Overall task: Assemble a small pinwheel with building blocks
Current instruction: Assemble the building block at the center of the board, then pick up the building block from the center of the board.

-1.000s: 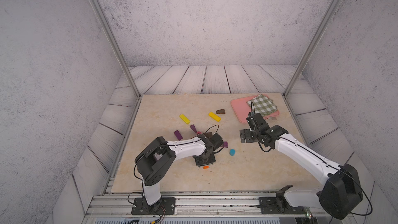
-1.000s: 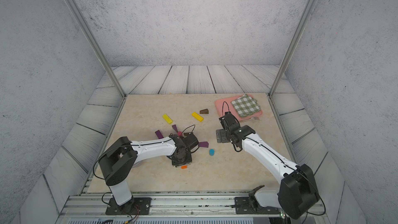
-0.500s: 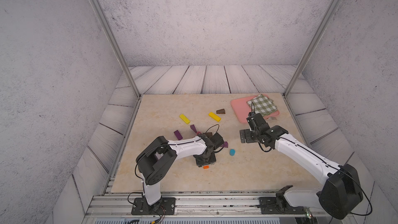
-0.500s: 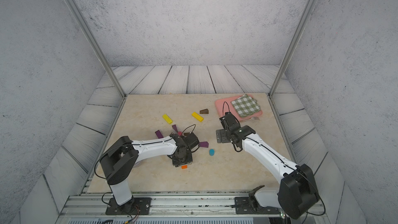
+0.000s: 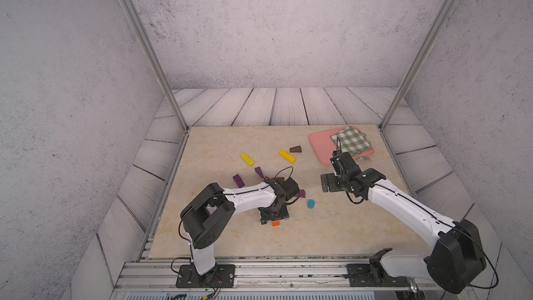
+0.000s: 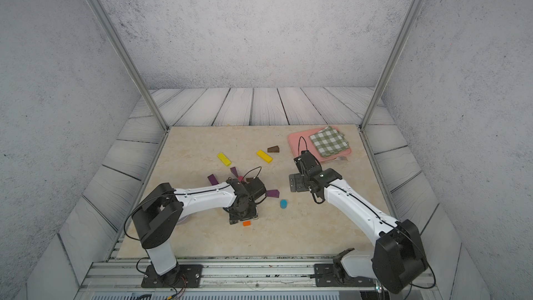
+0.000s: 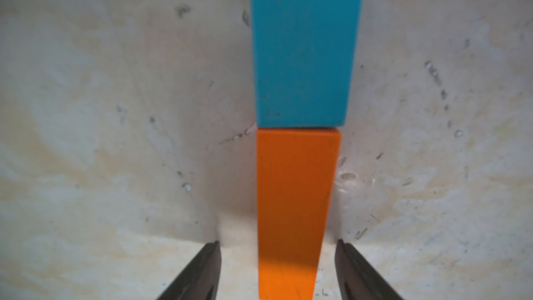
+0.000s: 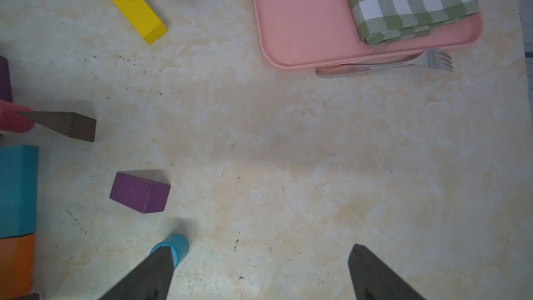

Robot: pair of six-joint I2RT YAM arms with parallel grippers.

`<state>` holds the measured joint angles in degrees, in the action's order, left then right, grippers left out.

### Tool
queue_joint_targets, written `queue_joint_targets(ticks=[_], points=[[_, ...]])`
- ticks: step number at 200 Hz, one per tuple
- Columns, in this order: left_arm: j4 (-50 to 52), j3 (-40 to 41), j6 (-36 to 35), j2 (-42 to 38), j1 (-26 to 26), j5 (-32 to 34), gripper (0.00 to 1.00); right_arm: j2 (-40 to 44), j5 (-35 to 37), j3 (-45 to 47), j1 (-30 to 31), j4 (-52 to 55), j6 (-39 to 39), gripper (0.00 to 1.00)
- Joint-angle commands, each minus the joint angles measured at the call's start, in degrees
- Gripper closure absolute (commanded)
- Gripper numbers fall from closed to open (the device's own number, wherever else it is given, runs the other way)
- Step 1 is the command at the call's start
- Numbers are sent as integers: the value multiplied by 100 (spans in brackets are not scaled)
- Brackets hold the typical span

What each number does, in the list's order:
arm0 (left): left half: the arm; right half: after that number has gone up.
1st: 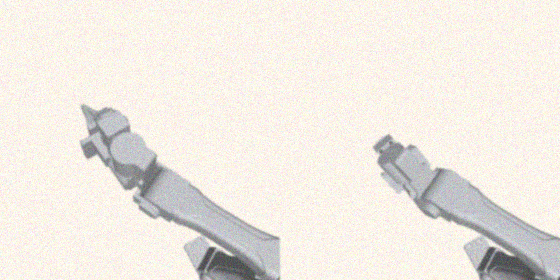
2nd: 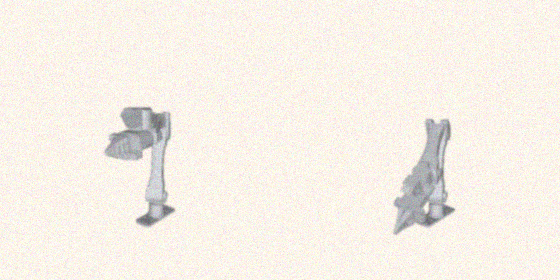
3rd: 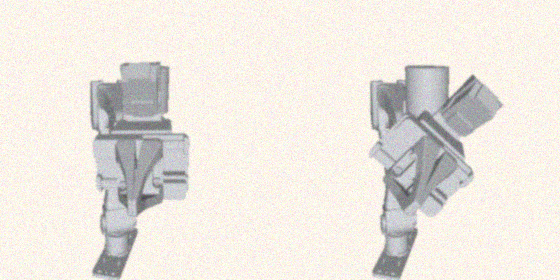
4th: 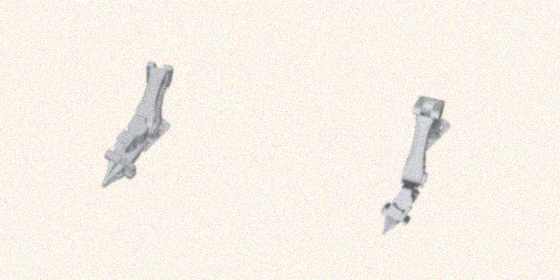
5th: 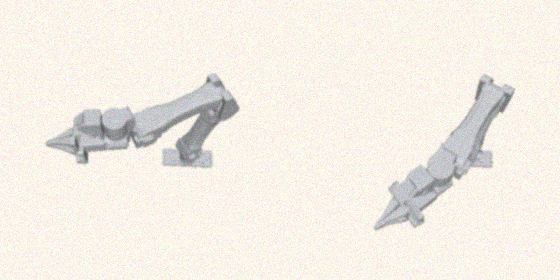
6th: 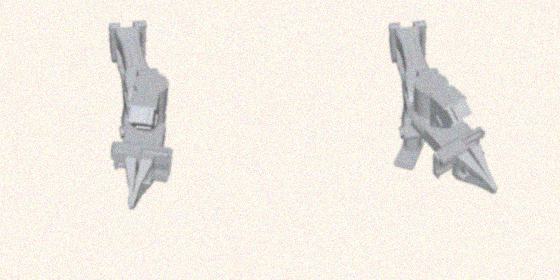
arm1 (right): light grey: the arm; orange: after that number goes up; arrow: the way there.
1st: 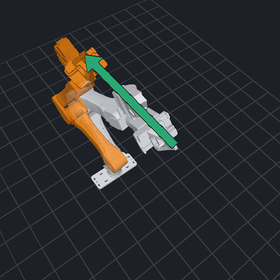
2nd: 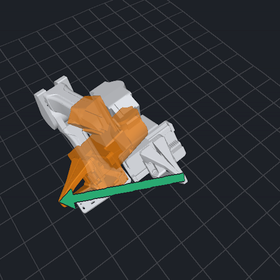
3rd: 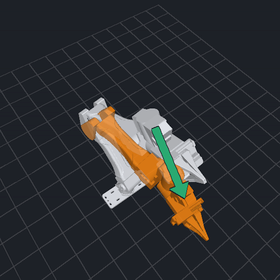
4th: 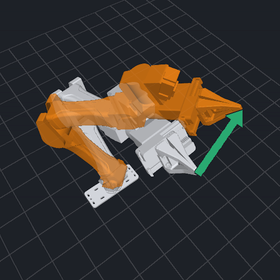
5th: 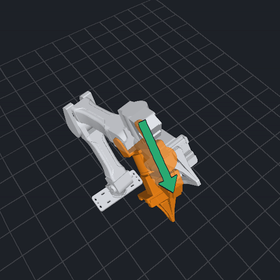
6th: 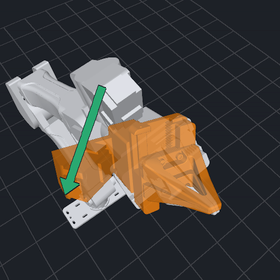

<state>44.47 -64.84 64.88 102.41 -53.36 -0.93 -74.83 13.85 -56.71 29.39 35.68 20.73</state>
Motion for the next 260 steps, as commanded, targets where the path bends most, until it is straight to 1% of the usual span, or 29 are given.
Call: queue_joint_targets(ticks=[1, 4, 7, 8, 10, 37, 47, 59, 69, 75, 81, 88, 97, 104, 111, 117, 126, 137, 156, 174, 186, 203, 220, 238, 260], points=[[449, -192, -31, -510, 23, 225, 23, 135, -242, 85, -22, -34, -69, 1], [477, -226, -48, -578, 19, 239, 19, 135, -286, 89, -23, -33, -80, 1], [524, -257, -62, -648, 26, 258, 8, 147, -339, 96, -21, -42, -91, 1], [543, -266, -67, -677, 27, 264, 6, 150, -356, 97, -21, -47, -102, 1], [571, -290, -84, -726, 28, 276, 4, 159, -391, 105, -21, -56, -124, 1], [1233, -725, -303, -1491, 76, 690, 4, 287, -881, 196, -15, -82, -63, 0], [1411, -813, -409, -1865, 166, 920, 4, 343, -1072, 301, 1, -167, 61, 3], [1402, -723, -502, -2370, 381, 1152, 4, 423, -1247, 495, 63, -356, 191, 7], [1057, -392, -717, -2833, 724, 1090, 4, 452, -1337, 648, 229, -581, 292, 9], [676, -82, -883, -3170, 1043, 859, 4, 439, -1337, 723, 355, -678, 341, 10], [129, 343, -1089, -3469, 1373, 436, 4, 384, -1277, 779, 508, -754, 388, 11], [-610, 880, -1296, -3773, 1960, -374, 4, 293, -1165, 810, 722, -830, 431, 11], [-1374, 1458, -1300, -4056, 2678, -1235, 4, 96, -1033, 781, 955, -861, 461, 12], [-1684, 1723, -1254, -4190, 3077, -1555, 4, -72, -870, 703, 1112, -791, 513, 13], [-1569, 1750, -1364, -4222, 3332, -1520, 4, -240, -731, 638, 1224, -750, 549, 13], [-1235, 1600, -1566, -4201, 3418, -1236, 4, -357, -667, 596, 1267, -736, 591, 15], [-705, 1290, -1911, -4089, 3429, -698, 4, -486, -636, 595, 1286, -753, 669, 19], [-185, 939, -2187, -3958, 3438, -204, 4, -591, -665, 666, 1291, -898, 712, 22], [31, 667, -2563, -3868, 3476, 196, 4, -890, -757, 658, 1288, -1036, 747, 28], [-85, 599, -2697, -3809, 3754, 97, 4, -1208, -784, 554, 1289, -1048, 788, 31], [-146, 574, -2801, -3732, 3974, -89, 4, -1421, -744, 472, 1289, -996, 814, 33], [-171, 560, -2936, -3667, 4156, -194, 4, -1662, -699, 351, 1289, -864, 894, 34], [-175, 585, -3111, -3682, 4219, -193, 4, -1813, -665, 319, 1288, -829, 966, 35], [-150, 661, -3247, -3759, 4238, -15, 4, -1909, -606, 312, 1293, -852, 1007, 36], [-112, 767, -3397, -3860, 4266, 148, 4, -2094, -546, 202, 1289, -806, 989, 43]])
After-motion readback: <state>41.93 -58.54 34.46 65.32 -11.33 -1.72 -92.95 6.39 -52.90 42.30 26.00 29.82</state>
